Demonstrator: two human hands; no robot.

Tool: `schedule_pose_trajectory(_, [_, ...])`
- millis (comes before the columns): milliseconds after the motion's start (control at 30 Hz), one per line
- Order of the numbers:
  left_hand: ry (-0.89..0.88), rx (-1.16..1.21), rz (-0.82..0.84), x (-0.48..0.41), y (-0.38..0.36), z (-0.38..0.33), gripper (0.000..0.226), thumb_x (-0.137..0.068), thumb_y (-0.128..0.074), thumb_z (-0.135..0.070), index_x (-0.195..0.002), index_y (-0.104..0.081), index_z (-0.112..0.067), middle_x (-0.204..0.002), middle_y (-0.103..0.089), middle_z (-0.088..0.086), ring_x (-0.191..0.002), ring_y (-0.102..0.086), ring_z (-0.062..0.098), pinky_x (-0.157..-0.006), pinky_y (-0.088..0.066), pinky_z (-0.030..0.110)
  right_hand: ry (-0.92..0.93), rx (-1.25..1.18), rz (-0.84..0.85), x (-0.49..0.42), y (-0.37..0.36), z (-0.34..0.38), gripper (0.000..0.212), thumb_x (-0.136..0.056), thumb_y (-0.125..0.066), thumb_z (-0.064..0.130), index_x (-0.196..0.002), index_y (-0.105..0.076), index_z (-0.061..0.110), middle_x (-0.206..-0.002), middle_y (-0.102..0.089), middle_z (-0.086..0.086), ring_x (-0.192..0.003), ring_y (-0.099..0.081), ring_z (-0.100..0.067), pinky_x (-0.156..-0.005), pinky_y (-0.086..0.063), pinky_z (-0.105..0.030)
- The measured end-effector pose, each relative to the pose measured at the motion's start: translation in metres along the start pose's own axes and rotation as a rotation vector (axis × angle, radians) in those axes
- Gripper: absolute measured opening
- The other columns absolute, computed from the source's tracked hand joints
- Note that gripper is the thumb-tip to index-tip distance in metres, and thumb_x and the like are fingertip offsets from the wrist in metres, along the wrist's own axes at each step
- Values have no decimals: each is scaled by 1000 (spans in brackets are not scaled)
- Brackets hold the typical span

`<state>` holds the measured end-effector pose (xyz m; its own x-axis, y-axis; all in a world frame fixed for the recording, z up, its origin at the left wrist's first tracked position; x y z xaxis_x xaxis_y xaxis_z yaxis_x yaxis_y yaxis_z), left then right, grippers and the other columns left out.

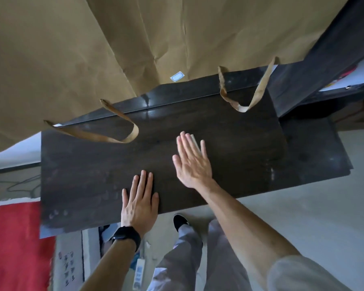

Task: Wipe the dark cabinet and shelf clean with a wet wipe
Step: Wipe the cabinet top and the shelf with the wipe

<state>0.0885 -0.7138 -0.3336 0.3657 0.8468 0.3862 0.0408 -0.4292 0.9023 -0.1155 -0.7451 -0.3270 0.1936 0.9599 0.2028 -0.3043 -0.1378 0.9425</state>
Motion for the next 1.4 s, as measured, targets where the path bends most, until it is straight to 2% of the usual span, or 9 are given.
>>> schedule_pose_trajectory(133, [-6,10,-17,5,10,10,59,-104,-16,-46,-159,-3,-29,-164,8,-10,-152,6,15,-121,-8,52,-345,26,-41,39,11,-97,66,-104,-8,51,-158,1,14,-166,6,-6,-153,7,-21,-123,1,-51])
schedule_pose_trajectory(233, [70,64,-40,21,15,32,62,-103,-17,-48,-159,-6,-25,-165,4,-7,-153,-1,19,-122,-9,51,-453,-5,-45,70,6,-101,72,-102,-6,55,-157,3,11,-166,6,-10,-152,11,-22,-124,-1,-51])
schedule_pose_trajectory(300, [122,77,-44,37,15,50,64,-100,-18,-48,-159,-7,-24,-166,1,-5,-153,-2,20,-122,-10,52,-336,-38,-46,78,-6,-54,72,-103,-11,53,-158,0,9,-166,4,-11,-153,9,-23,-124,0,-48])
schedule_pose_trajectory(533, [349,84,-92,81,25,122,65,-97,-28,-40,-157,-20,-18,-165,-13,3,-152,-13,25,-120,-17,53,451,-114,126,83,-70,187,65,-104,-23,41,-157,-11,6,-166,-2,-11,-154,5,-22,-124,-9,-49])
schedule_pose_trajectory(633, [483,121,-136,96,32,164,60,-101,-37,-34,-157,-22,-17,-165,-16,5,-151,-15,26,-119,-19,55,772,-37,209,83,-82,251,63,-103,-29,37,-157,-16,6,-166,-5,-9,-154,4,-20,-124,-6,-47])
schedule_pose_trajectory(867, [667,222,-144,131,30,220,63,-104,-32,-40,-159,-7,-22,-166,-2,-2,-153,-3,17,-122,-8,50,877,155,122,95,-78,215,62,-104,-26,39,-157,-18,8,-166,-15,-6,-154,-4,-18,-124,-8,-45])
schedule_pose_trajectory(1033, [689,273,-82,140,13,235,61,-105,-24,-40,-159,1,-23,-166,8,-7,-152,6,12,-123,-3,45,1047,233,261,93,-109,298,64,-104,-20,47,-159,0,20,-166,11,2,-151,17,-14,-122,8,-51])
schedule_pose_trajectory(1233, [712,189,-109,134,12,252,80,-95,-51,-29,-159,-3,-18,-166,4,0,-153,-1,19,-123,-11,45,1034,258,258,66,-126,378,62,-102,-18,44,-158,0,24,-167,9,6,-151,17,-11,-120,12,-54])
schedule_pose_trajectory(1400, [638,110,-87,118,22,241,85,-89,-53,-19,-159,-6,-23,-166,2,1,-153,0,22,-122,-11,48,586,64,175,15,-93,327,61,-102,-9,44,-159,1,24,-166,11,5,-151,18,-11,-120,14,-53])
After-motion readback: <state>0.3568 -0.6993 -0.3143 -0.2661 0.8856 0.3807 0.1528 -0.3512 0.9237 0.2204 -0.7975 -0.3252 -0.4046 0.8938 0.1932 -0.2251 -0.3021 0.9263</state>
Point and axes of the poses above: each hand's wrist, its own x-axis away from the middle knuckle, its own y-axis out of the back of the hand, z = x × y, the point moved 10 cm from there along -x, towards the middle knuckle
